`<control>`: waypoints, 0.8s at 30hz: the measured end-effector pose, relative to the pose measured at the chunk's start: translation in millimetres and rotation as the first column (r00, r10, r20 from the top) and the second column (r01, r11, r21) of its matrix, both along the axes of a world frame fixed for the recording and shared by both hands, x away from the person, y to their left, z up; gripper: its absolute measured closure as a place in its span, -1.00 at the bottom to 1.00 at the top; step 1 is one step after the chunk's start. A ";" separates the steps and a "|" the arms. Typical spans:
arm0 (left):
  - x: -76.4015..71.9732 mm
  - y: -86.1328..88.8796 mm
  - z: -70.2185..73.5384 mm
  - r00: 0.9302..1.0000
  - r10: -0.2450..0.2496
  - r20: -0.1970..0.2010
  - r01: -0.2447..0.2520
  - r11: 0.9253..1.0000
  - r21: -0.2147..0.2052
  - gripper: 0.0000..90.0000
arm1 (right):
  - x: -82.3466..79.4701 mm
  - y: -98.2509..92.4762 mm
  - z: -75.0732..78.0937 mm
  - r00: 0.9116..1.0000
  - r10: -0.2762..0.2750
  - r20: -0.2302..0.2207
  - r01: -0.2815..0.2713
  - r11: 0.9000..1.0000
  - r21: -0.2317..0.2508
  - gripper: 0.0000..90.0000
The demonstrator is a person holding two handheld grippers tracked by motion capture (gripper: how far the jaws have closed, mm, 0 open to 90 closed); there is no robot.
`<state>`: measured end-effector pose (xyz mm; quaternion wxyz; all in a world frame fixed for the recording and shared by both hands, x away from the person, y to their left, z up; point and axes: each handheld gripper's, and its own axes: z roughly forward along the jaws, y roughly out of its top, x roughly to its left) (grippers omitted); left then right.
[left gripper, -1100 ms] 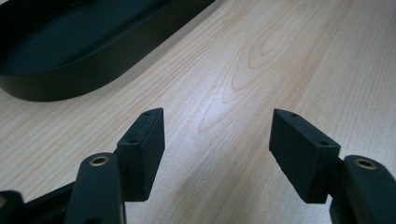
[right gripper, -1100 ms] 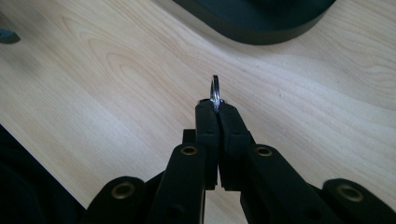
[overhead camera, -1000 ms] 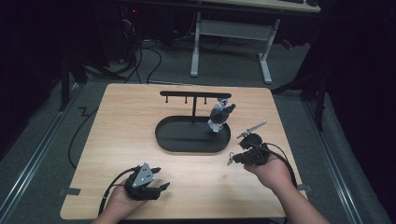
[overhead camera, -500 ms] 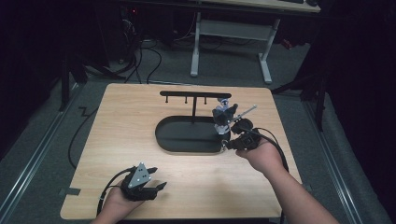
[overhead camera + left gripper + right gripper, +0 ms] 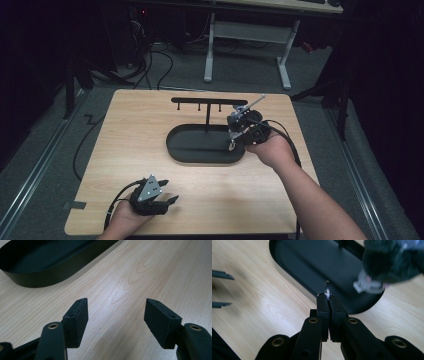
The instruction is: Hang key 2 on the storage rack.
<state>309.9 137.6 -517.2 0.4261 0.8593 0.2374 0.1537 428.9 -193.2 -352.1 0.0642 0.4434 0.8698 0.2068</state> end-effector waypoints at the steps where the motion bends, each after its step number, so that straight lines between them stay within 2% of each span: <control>1: 0.1 0.1 0.0 1.000 0.001 0.000 -0.001 1.000 -0.001 -0.18 | 2.1 0.8 1.3 1.000 0.007 0.002 -0.007 1.000 0.002 0.98; 15: 0.7 -0.8 -0.6 1.000 -0.007 -0.002 0.007 1.000 0.004 -0.18 | 38.9 21.9 20.6 1.000 -0.004 0.024 0.003 1.000 0.028 0.98; 24: 1.0 0.3 -0.8 1.000 0.003 0.002 -0.003 1.000 -0.003 -0.18 | 61.0 29.2 26.0 0.999 -0.023 0.030 0.022 0.998 0.051 0.98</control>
